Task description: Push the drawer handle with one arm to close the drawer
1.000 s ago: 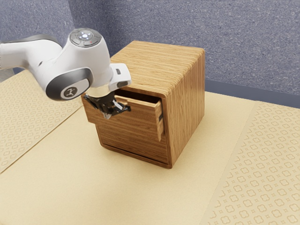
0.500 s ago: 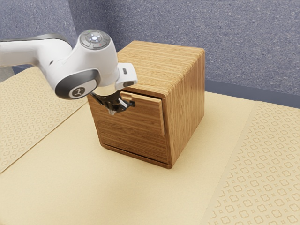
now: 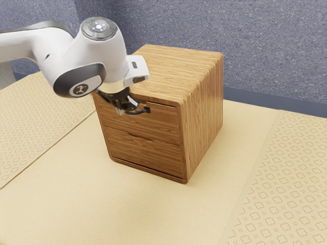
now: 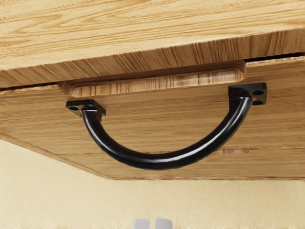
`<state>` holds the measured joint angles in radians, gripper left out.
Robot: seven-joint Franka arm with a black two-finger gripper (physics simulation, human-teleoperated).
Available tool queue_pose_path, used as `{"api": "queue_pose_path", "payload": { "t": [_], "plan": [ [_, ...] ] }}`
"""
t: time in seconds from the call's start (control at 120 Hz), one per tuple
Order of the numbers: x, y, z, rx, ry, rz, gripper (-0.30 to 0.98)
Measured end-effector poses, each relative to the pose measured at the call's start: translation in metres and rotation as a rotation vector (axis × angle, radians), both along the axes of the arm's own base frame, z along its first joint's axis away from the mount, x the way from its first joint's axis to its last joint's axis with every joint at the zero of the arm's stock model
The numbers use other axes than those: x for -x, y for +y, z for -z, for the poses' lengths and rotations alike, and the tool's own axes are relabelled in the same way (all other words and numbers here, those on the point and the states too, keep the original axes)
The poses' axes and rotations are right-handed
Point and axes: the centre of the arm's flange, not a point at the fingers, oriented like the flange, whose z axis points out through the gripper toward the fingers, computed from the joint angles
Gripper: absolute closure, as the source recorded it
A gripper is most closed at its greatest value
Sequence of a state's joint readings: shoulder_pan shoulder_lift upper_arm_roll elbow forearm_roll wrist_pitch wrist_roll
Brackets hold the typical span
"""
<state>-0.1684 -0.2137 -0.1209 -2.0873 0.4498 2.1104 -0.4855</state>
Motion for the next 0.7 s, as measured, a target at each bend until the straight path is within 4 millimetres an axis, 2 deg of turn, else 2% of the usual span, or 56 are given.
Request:
{"api": "queue_pose_path", "payload": {
  "t": [0.108,0.225,0.3,0.375,0.442,0.575,0.7],
  "plan": [
    [0.004,-0.003,-0.033,0.010,-0.026,-0.020,0.79],
    [0.003,0.002,-0.088,0.048,-0.053,-0.076,0.79],
    [0.005,0.012,-0.111,0.069,-0.031,-0.122,0.79],
    [0.001,0.040,-0.109,0.090,0.027,-0.184,0.79],
    [-0.001,0.053,-0.101,0.097,0.077,-0.214,0.63],
    [0.000,0.046,-0.088,0.086,0.146,-0.205,0.35],
    [0.002,0.042,-0.080,0.074,0.188,-0.199,0.20]
  ]
}}
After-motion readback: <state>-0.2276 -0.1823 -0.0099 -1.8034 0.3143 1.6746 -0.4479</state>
